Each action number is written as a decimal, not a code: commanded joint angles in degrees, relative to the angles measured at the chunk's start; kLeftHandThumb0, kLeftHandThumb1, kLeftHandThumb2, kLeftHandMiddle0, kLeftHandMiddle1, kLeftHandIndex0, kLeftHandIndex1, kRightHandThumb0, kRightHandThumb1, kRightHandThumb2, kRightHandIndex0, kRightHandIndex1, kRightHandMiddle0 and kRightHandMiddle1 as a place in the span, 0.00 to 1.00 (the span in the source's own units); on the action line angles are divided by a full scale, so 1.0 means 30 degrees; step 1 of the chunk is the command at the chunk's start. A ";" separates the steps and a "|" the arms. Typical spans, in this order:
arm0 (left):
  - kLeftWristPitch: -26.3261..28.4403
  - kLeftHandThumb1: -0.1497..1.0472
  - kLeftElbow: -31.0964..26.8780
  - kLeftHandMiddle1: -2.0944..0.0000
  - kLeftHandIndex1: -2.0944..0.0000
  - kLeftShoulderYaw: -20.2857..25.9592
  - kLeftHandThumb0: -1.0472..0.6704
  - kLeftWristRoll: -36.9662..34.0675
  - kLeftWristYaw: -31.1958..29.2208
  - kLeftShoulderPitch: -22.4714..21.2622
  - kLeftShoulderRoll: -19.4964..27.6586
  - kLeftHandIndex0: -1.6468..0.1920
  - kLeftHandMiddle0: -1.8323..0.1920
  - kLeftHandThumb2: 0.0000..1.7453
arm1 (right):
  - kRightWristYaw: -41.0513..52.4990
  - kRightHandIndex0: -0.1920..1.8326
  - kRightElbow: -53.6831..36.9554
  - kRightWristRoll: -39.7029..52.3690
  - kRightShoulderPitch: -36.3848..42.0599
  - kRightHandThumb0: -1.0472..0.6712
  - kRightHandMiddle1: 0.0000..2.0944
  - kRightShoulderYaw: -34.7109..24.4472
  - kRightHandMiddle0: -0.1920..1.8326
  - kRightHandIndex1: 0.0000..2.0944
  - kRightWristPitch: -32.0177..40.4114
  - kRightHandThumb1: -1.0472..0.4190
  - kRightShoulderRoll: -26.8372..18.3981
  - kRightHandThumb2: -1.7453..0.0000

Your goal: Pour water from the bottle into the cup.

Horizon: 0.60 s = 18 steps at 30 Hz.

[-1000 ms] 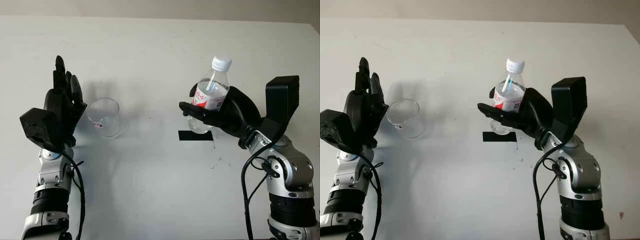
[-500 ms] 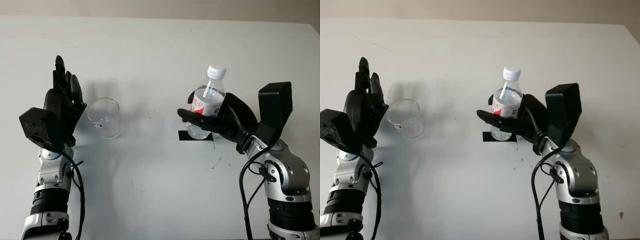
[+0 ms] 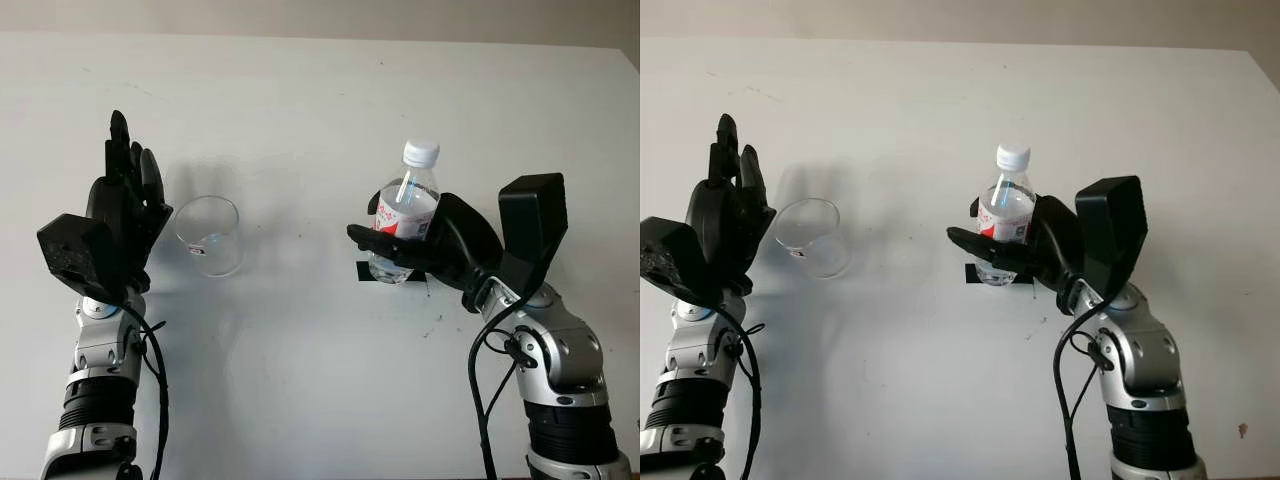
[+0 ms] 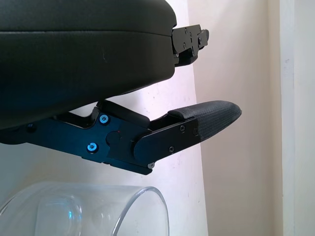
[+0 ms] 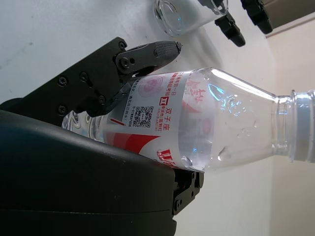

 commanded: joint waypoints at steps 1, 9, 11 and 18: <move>-0.0053 1.00 -0.0229 0.97 0.97 0.0128 0.20 -0.0006 0.0005 0.0346 0.0127 0.98 0.96 0.42 | 0.0339 0.93 0.0812 -0.0177 0.0603 0.48 1.00 0.0073 0.88 1.00 -0.0978 0.00 0.0019 0.79; -0.0187 1.00 -0.0085 0.98 0.97 0.0209 0.20 -0.0104 -0.0134 0.0321 0.0189 0.98 0.97 0.41 | 0.1112 0.78 0.2582 -0.0491 0.0988 0.47 1.00 0.0083 0.72 1.00 -0.3333 0.00 0.0018 0.82; -0.0172 1.00 -0.0119 0.98 0.98 0.0226 0.20 -0.0155 -0.0192 0.0333 0.0169 0.99 0.97 0.41 | 0.1289 0.74 0.2853 -0.0488 0.1054 0.46 1.00 0.0055 0.68 1.00 -0.3651 0.00 -0.0007 0.83; -0.0110 1.00 -0.0064 0.97 0.97 0.0206 0.20 0.0067 -0.0041 0.0240 0.0163 0.98 0.97 0.41 | 0.2476 0.43 0.2824 -0.0346 0.1343 0.42 1.00 0.0070 0.27 1.00 -0.3814 0.00 -0.0482 0.87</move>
